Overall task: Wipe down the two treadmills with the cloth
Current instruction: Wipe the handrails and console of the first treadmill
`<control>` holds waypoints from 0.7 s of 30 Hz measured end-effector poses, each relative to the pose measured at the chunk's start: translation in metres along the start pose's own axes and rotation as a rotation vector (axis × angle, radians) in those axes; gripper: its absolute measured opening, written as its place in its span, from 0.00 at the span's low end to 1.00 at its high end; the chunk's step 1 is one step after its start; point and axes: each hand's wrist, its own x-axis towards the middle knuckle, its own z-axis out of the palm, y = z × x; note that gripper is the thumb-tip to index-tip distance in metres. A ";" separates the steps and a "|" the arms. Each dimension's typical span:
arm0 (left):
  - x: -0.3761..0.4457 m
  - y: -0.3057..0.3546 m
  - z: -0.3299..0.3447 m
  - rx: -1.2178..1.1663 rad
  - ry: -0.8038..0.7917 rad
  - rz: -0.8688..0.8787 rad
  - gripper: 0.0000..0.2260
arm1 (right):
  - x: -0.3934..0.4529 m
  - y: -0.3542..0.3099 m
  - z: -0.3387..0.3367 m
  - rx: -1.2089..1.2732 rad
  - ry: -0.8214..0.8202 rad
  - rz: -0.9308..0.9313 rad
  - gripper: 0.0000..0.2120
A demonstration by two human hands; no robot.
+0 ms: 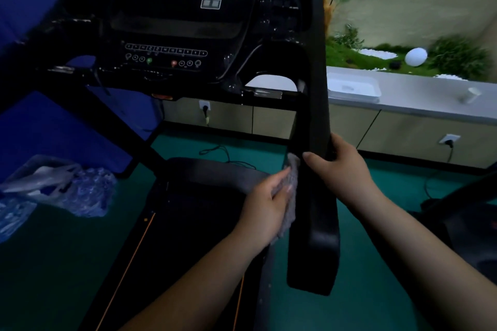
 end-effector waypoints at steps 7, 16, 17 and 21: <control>0.033 -0.012 -0.062 0.070 -0.177 0.010 0.14 | 0.020 -0.022 0.014 -0.244 0.102 0.094 0.25; 0.088 0.009 -0.221 0.176 -0.067 -0.101 0.13 | 0.019 -0.080 0.041 -0.325 0.247 0.369 0.29; 0.092 0.014 -0.232 0.192 -0.073 -0.099 0.13 | 0.018 -0.084 0.043 -0.337 0.257 0.381 0.29; 0.107 0.032 -0.257 0.185 -0.077 -0.073 0.13 | 0.015 -0.093 0.047 -0.385 0.285 0.393 0.30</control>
